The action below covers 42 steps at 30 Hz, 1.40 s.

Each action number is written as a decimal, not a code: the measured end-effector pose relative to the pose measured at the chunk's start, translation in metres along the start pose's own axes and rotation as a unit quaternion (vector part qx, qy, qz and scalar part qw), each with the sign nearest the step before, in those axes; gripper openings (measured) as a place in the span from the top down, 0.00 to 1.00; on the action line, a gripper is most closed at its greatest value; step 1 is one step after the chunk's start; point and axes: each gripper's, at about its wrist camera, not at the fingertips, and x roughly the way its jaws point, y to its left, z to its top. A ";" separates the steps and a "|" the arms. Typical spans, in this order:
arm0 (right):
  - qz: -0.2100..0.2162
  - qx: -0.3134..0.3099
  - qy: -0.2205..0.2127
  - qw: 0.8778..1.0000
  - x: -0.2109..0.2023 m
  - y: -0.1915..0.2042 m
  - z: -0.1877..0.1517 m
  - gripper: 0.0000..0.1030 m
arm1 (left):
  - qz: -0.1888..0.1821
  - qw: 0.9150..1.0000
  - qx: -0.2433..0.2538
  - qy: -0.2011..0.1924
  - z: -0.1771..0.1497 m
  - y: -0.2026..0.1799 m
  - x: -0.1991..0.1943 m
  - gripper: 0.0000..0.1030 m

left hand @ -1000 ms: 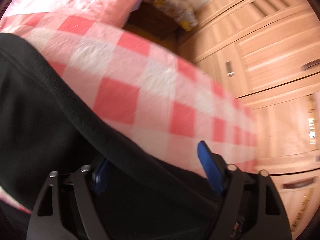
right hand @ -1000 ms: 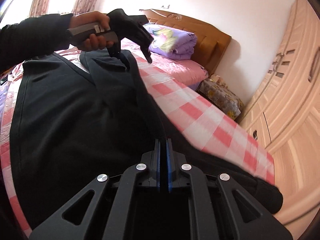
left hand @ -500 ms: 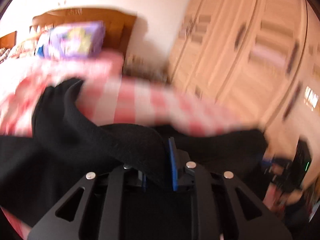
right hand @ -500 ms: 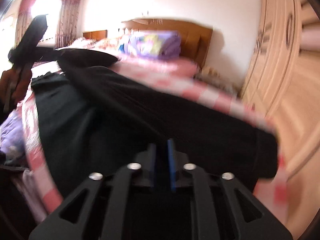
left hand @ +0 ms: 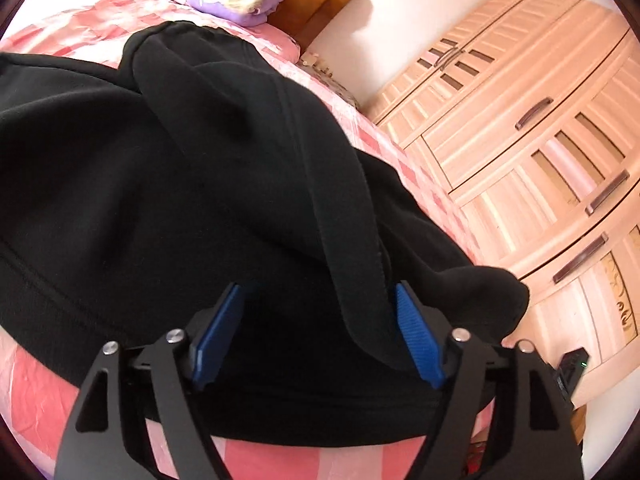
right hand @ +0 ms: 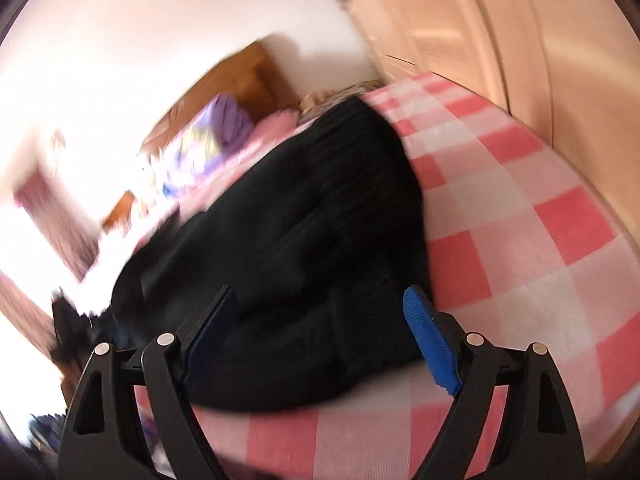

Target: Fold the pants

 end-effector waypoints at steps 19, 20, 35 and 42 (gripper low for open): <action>0.083 0.058 -0.013 0.995 0.039 -0.034 0.024 0.71 | -0.053 0.999 -0.010 0.005 0.004 0.000 -0.004 0.18; 0.081 0.056 -0.020 0.995 0.037 -0.033 0.025 0.74 | -0.050 0.999 -0.011 0.004 0.005 0.000 -0.003 0.18; 0.075 0.055 -0.074 0.993 -0.003 0.005 0.039 0.80 | -0.011 0.998 0.053 0.025 0.046 -0.034 0.012 0.91; 0.112 0.044 -0.115 0.986 -0.029 0.032 0.082 0.82 | -0.061 0.989 0.087 -0.106 0.117 -0.076 -0.063 0.91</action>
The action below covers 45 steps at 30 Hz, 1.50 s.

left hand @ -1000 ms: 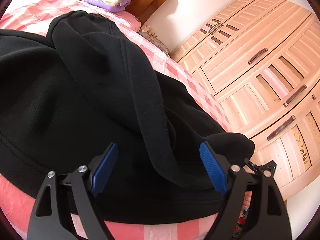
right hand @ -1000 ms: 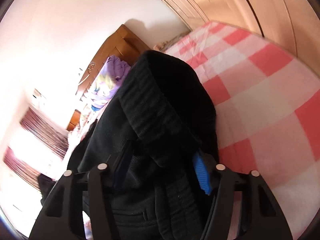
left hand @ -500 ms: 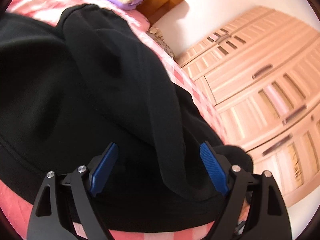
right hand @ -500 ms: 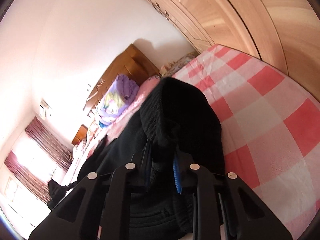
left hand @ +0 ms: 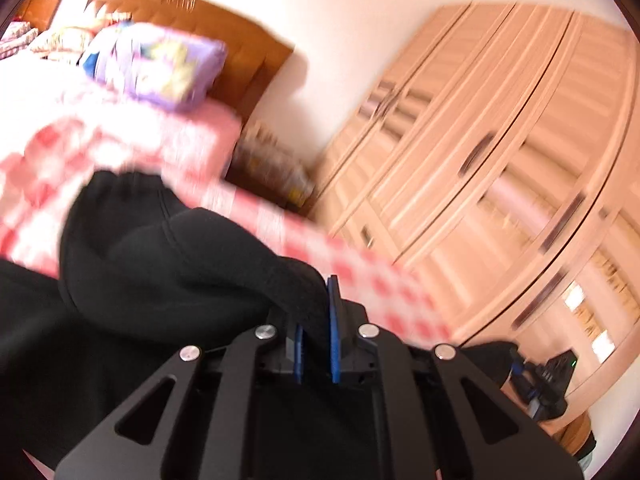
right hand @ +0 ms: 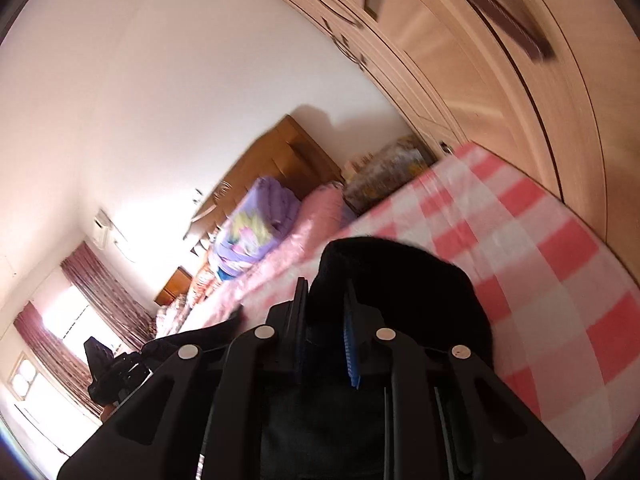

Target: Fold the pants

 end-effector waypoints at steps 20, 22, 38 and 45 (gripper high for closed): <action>-0.059 0.044 0.078 0.994 -0.039 -0.056 -0.095 0.83 | 0.052 0.993 -0.033 0.099 -0.137 0.041 -0.031 0.91; -0.080 0.048 0.097 0.991 -0.030 -0.069 -0.103 0.83 | 0.067 0.991 -0.038 0.113 -0.148 0.051 -0.024 0.91; -0.109 0.055 0.082 0.989 -0.040 -0.077 -0.104 0.83 | 0.050 0.988 -0.074 0.123 -0.168 0.077 -0.023 0.90; -0.168 -0.031 0.057 0.984 -0.052 -0.027 -0.087 0.76 | 0.076 0.989 -0.042 0.120 -0.163 0.070 -0.026 0.73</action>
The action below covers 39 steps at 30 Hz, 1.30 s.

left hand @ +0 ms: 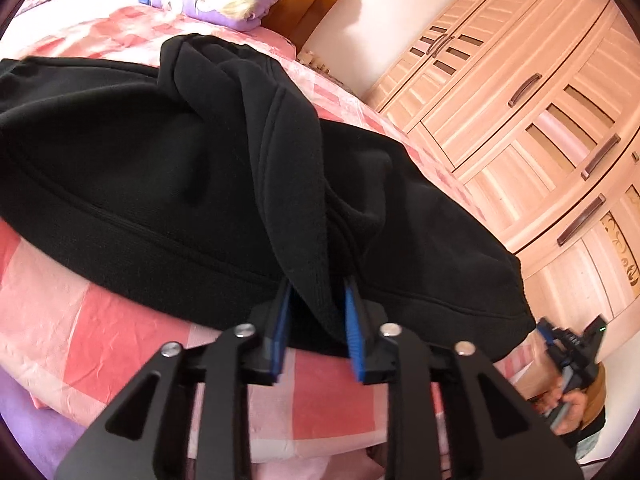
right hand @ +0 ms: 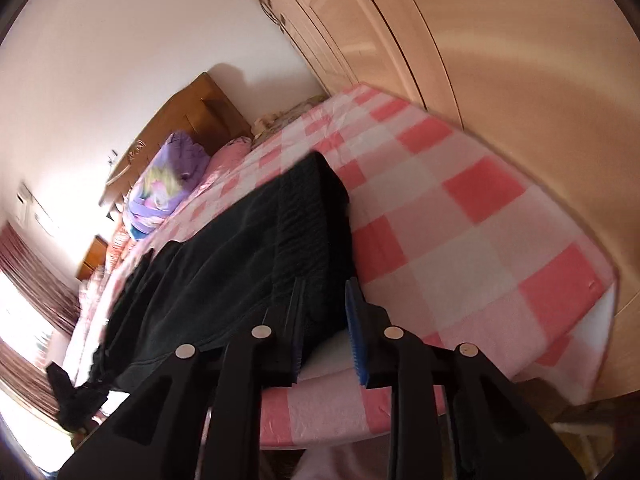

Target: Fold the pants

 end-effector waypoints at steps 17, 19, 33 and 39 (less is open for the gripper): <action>0.005 -0.362 0.131 0.923 0.077 0.154 -0.106 0.07 | 0.046 0.998 0.012 -0.050 0.020 0.008 -0.033 0.15; 0.019 -0.348 0.139 0.927 0.073 0.153 -0.097 0.08 | 0.065 0.995 0.015 -0.073 0.037 0.010 -0.045 0.06; 0.049 -0.333 0.125 0.933 0.148 0.221 -0.045 0.08 | 0.271 0.939 0.163 0.138 0.209 -0.074 0.149 0.07; 0.039 -0.309 0.146 0.939 0.176 0.220 -0.049 0.08 | 0.339 0.899 0.189 0.203 0.206 -0.044 0.194 0.65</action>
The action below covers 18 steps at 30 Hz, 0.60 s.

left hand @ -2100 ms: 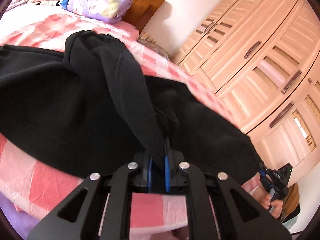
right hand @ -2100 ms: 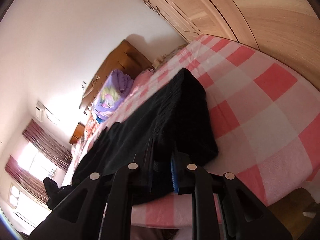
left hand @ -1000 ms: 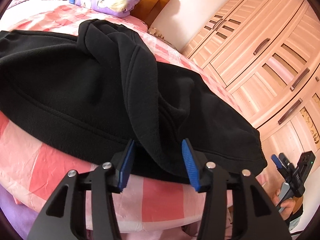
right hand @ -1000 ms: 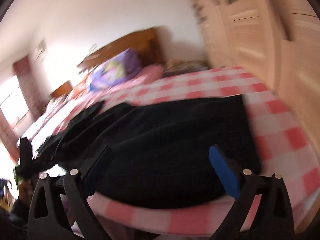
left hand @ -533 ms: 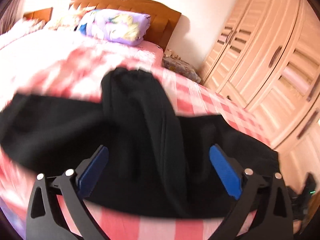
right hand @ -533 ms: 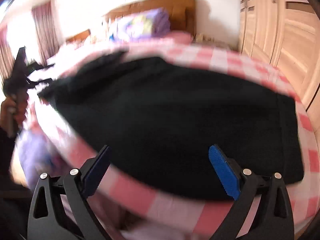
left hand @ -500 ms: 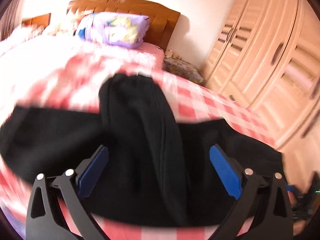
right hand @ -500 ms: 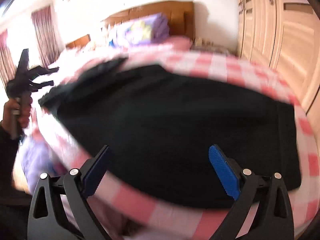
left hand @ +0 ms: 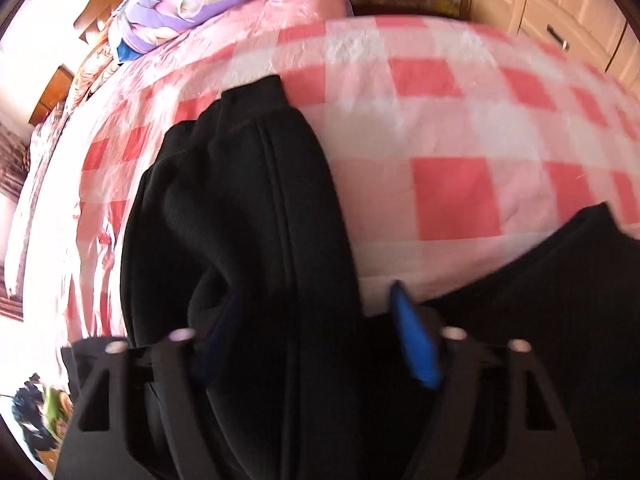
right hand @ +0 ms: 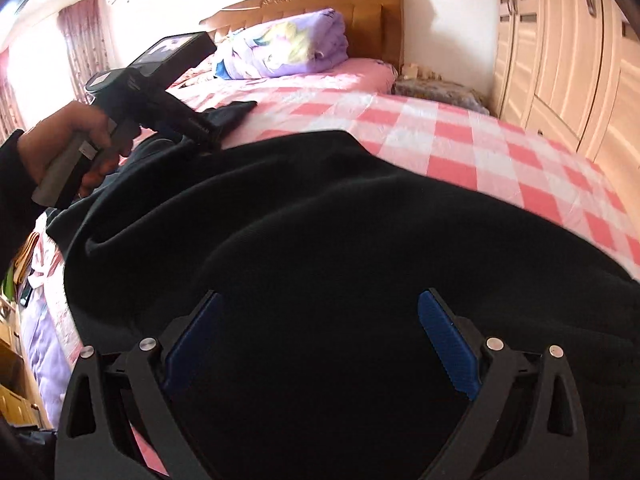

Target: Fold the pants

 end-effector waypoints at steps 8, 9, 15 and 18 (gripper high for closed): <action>0.034 0.055 0.000 0.998 0.001 -0.018 -0.002 0.07 | -0.057 0.969 -0.108 -0.213 -0.058 0.086 -0.087 0.93; 0.038 0.058 -0.001 0.998 0.000 -0.019 -0.003 0.07 | -0.075 0.958 -0.140 -0.240 -0.079 0.109 -0.101 0.93; 0.042 0.067 -0.006 0.997 0.000 -0.020 -0.002 0.07 | -0.141 0.892 -0.319 -0.287 -0.240 0.224 -0.099 0.92; 0.042 0.067 -0.004 0.997 0.002 -0.020 -0.001 0.07 | -0.175 0.888 -0.371 -0.209 -0.292 0.254 -0.037 0.82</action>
